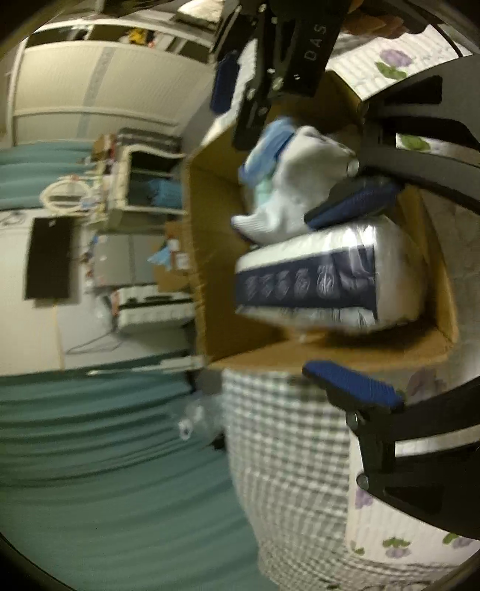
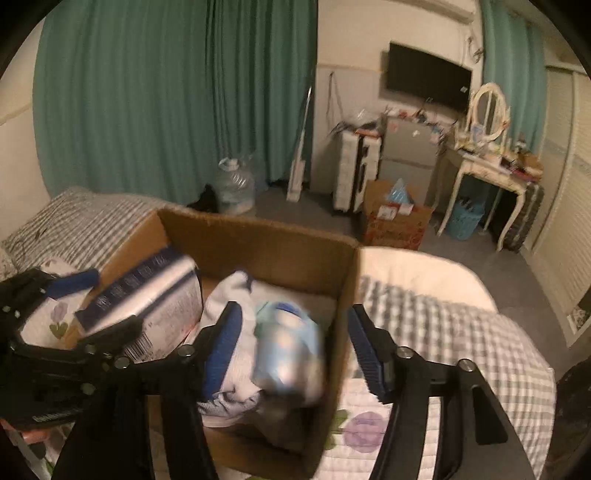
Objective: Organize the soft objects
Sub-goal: 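Withdraw both tools from the box toward the remaining white items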
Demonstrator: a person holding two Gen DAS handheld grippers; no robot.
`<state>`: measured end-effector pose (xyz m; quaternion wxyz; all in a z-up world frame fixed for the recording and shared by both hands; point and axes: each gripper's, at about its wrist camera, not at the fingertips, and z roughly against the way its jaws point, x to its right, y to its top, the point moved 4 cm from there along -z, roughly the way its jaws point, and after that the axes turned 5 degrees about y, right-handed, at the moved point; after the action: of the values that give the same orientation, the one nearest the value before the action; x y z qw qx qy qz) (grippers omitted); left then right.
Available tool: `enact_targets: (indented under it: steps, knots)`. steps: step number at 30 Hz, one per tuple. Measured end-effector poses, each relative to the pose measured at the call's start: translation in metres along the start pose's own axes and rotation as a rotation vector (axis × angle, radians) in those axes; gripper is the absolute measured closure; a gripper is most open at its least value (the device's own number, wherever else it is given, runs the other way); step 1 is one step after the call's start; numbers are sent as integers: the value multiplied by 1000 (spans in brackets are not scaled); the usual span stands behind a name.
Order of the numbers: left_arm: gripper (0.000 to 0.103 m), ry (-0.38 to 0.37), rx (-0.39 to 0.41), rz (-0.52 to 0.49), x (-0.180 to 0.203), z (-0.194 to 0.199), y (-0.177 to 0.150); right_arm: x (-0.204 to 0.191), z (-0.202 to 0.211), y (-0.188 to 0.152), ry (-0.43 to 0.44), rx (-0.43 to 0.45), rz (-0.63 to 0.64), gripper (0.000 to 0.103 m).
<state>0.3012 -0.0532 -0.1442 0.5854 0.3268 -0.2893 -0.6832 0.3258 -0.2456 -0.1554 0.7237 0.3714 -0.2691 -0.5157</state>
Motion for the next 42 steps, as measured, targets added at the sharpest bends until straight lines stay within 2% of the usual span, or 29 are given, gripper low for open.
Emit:
enact_targets:
  steps: [5,11,12,14,15,18,23,24,25,27,31,38,42]
  knots:
    - [21,43,88,22,-13,36,13,2,41,12,3,88,-37,38]
    - [20,42,155,73,-30,84,25,-16,101,20,-13,182,4,36]
    - [19,43,164,77,-31,90,25,-21,109,21,-11,192,11,35]
    - [9,44,189,88,-35,108,26,-31,129,22,-23,217,35,34]
    - [4,44,204,94,-38,115,28,-36,137,22,-33,227,45,31]
    - [4,37,239,100,-39,141,26,-48,161,23,-48,261,71,23]
    - [4,45,289,88,-41,177,25,-60,189,15,-10,268,52,20]
    - [4,48,297,88,-43,184,22,-62,194,13,-10,270,51,17]
    - [4,51,306,89,-44,190,21,-66,200,10,-14,273,57,9]
    - [4,46,311,95,-45,199,15,-73,209,5,-31,280,76,4]
    - [4,21,310,119,-48,207,9,-83,224,-3,-50,276,96,0]
    - [4,42,291,121,-53,207,-11,-90,241,-13,-65,270,69,0]
    - [4,8,277,139,-54,203,-18,-95,244,-25,-60,277,61,0]
